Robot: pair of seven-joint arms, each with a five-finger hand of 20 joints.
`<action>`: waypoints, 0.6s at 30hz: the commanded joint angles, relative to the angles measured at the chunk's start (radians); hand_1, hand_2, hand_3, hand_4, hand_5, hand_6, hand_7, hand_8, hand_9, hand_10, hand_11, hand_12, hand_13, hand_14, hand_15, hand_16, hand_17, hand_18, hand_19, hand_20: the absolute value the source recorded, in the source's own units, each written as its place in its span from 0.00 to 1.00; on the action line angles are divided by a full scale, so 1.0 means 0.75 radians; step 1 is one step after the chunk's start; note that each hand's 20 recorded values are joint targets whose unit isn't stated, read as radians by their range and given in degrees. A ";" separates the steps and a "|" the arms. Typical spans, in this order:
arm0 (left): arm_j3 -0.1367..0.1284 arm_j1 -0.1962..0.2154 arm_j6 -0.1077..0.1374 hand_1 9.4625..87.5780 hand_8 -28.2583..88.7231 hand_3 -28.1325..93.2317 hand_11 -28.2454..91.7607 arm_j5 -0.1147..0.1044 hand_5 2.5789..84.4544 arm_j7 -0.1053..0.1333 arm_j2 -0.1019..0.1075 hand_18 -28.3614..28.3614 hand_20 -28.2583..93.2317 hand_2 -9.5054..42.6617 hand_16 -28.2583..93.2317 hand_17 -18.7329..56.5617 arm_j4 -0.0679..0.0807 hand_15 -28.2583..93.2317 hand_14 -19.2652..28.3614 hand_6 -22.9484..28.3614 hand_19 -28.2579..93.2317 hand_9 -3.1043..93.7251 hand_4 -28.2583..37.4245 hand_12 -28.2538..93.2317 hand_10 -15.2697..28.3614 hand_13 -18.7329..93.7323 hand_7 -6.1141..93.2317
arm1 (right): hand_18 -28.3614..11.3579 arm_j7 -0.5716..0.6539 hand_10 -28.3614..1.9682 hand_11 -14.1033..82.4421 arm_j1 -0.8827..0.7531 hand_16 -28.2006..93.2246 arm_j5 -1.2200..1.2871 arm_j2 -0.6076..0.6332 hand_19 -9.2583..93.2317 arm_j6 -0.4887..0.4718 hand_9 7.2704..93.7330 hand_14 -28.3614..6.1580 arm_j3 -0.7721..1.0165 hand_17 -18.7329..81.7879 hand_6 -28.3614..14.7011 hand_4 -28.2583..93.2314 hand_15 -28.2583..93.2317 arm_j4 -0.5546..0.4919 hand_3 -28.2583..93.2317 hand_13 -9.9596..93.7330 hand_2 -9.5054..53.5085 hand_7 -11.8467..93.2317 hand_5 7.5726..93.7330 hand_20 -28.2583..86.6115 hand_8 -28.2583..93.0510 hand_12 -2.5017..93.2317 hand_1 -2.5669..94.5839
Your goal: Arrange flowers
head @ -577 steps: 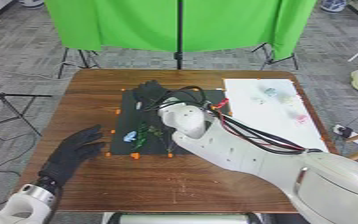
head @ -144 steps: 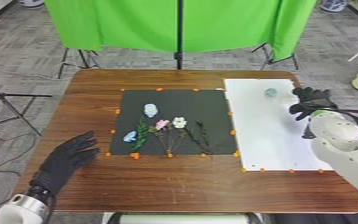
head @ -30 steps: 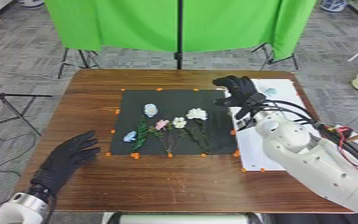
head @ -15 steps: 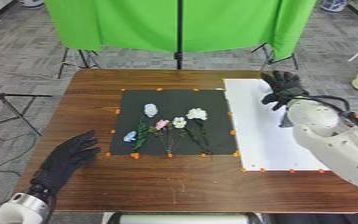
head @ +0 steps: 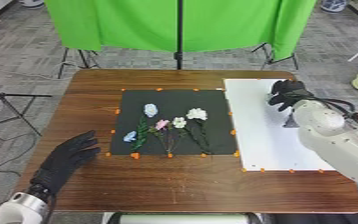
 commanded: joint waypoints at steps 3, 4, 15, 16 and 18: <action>-0.008 0.019 -0.006 0.19 0.15 0.81 0.43 0.012 0.35 -0.012 0.015 0.87 0.26 0.20 0.19 0.09 0.018 0.62 0.69 0.55 0.67 0.31 0.00 0.35 0.62 0.35 0.23 | 0.44 -0.104 0.86 0.40 -0.038 0.44 -0.078 -0.007 0.78 0.340 1.00 0.85 -0.009 0.52 0.76 0.00 0.63 -0.039 0.90 0.97 0.00 0.41 0.84 0.46 0.16 0.37 0.53; -0.012 0.015 -0.008 0.19 0.15 0.81 0.43 0.013 0.35 -0.008 0.017 0.87 0.26 0.20 0.19 0.09 0.014 0.62 0.69 0.55 0.67 0.31 0.00 0.35 0.62 0.35 0.23 | 0.45 -0.115 0.86 0.40 -0.046 0.44 -0.087 -0.009 0.77 0.344 1.00 0.85 -0.003 0.53 0.76 0.00 0.62 -0.043 0.91 0.97 0.00 0.41 0.85 0.46 0.17 0.37 0.53; -0.029 -0.003 0.006 0.19 0.15 0.81 0.43 0.010 0.35 0.028 0.040 0.87 0.26 0.20 0.20 0.09 -0.002 0.62 0.69 0.55 0.67 0.31 0.00 0.35 0.62 0.35 0.23 | 0.37 -0.016 0.69 0.57 -0.114 0.41 -0.289 -0.020 0.77 0.462 0.73 0.74 0.009 0.47 0.70 0.00 0.75 -0.110 0.97 0.79 0.00 0.54 0.61 0.53 0.07 0.35 0.37; -0.029 -0.007 0.007 0.19 0.15 0.81 0.43 0.009 0.35 0.028 0.045 0.87 0.26 0.20 0.20 0.09 -0.002 0.62 0.69 0.55 0.67 0.31 0.00 0.35 0.62 0.35 0.23 | 0.35 -0.017 0.64 0.63 -0.137 0.40 -0.300 -0.017 0.77 0.405 0.62 0.70 0.044 0.46 0.69 0.00 0.77 -0.134 0.98 0.72 0.00 0.52 0.53 0.54 0.03 0.30 0.32; -0.031 -0.013 0.006 0.19 0.15 0.81 0.42 0.007 0.35 0.028 0.048 0.87 0.26 0.20 0.20 0.09 -0.003 0.62 0.69 0.55 0.67 0.31 0.00 0.35 0.62 0.35 0.23 | 0.34 0.000 0.61 0.64 -0.169 0.39 -0.282 -0.013 0.77 0.288 0.53 0.69 0.090 0.44 0.66 0.00 0.76 -0.183 0.98 0.65 0.00 0.49 0.45 0.54 0.03 0.27 0.28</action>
